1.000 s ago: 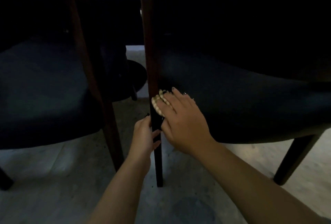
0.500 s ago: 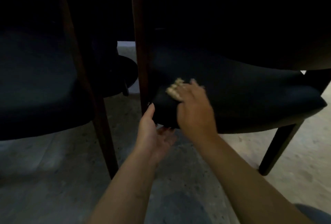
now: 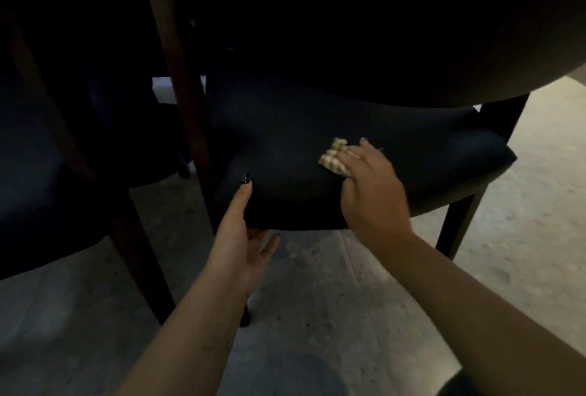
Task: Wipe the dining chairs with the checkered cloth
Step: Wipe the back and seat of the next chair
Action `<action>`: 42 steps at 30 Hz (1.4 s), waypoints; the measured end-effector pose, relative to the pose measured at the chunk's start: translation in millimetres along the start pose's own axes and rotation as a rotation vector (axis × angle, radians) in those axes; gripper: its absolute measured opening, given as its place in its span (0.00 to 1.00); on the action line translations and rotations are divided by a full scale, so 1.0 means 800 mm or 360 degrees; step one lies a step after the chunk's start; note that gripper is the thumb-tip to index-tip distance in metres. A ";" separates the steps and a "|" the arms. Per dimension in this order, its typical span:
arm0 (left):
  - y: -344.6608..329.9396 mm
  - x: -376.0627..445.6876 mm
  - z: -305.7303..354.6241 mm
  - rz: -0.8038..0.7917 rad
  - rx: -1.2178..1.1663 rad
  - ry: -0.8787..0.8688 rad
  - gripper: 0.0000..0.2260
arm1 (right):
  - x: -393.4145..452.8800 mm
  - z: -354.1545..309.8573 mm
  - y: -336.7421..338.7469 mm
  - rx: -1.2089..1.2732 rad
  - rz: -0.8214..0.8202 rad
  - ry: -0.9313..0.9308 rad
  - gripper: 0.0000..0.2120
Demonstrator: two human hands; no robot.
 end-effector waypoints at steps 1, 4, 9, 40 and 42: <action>-0.004 -0.001 -0.003 -0.0017 0.0015 -0.0004 0.22 | 0.002 -0.016 -0.011 0.0048 0.0022 -0.0025 0.20; -0.016 0.001 -0.015 -0.0047 0.0052 -0.0026 0.26 | -0.003 -0.075 -0.041 0.0133 -0.0037 0.0258 0.19; -0.014 0.008 -0.022 0.0074 0.0081 -0.0115 0.35 | -0.004 -0.020 -0.012 -0.0066 -0.0194 0.0526 0.19; -0.054 0.007 -0.060 -0.0341 0.0336 -0.0114 0.32 | -0.018 0.214 0.060 0.0894 0.1061 -0.1340 0.20; -0.053 0.006 -0.060 -0.0357 0.0362 -0.0094 0.33 | -0.009 0.243 0.071 0.1172 0.1173 -0.1601 0.16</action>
Point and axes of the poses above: each hand's wrist, its own x-axis towards the middle knuckle, its own y-axis out of the back of the hand, z = x × y, the point moved 6 cm from there along x, towards the middle knuckle, and after that the axes turned 2 degrees about x, right-handed, at the moved point
